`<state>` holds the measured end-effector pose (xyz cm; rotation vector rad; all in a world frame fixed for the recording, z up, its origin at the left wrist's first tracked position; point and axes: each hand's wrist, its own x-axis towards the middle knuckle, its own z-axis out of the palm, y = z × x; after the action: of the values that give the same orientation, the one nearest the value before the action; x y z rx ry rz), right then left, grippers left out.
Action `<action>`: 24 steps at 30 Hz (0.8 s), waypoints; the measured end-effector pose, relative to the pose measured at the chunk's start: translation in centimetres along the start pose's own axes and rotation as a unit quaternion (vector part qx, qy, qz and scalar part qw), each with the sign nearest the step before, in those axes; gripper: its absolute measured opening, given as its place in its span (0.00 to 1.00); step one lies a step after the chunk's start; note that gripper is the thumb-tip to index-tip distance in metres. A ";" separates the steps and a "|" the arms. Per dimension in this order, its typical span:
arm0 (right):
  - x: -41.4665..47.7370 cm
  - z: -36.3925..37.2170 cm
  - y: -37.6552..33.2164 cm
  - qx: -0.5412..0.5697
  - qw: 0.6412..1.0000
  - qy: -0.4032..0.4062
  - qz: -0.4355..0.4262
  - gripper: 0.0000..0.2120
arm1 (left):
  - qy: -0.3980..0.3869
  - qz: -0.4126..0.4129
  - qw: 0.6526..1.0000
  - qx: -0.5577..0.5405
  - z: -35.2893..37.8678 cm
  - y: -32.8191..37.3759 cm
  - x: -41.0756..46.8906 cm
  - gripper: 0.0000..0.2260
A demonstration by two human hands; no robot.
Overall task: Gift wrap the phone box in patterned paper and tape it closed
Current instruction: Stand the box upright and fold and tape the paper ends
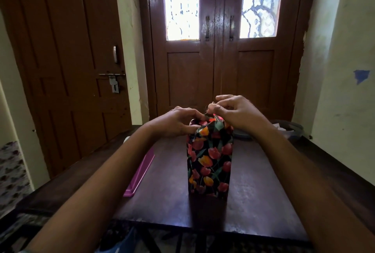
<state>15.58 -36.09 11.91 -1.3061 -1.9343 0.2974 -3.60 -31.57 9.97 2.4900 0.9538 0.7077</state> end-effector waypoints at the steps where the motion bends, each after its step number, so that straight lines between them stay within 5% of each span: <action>1: 0.1 0.1 -0.2 -0.032 0.999 0.009 0.001 0.11 | -0.002 0.000 1.000 0.002 0.0 -0.1 0.0 0.12; 6: 0.1 0.0 0.1 -0.202 0.973 -0.097 0.050 0.17 | 0.002 -0.004 1.000 -0.002 0.0 -0.4 -0.1 0.11; 15: -1.3 0.3 2.2 -0.013 0.986 -0.160 0.037 0.21 | 0.021 -0.047 0.997 -0.057 0.5 0.2 -1.0 0.14; 24: -0.6 0.7 2.1 -0.022 0.988 -0.143 0.057 0.25 | 0.030 -0.087 0.994 -0.061 0.6 1.1 -1.0 0.15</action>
<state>16.63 -35.51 10.00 -1.4726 -2.1152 0.5266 -3.33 -33.10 9.71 2.2596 1.0978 0.7625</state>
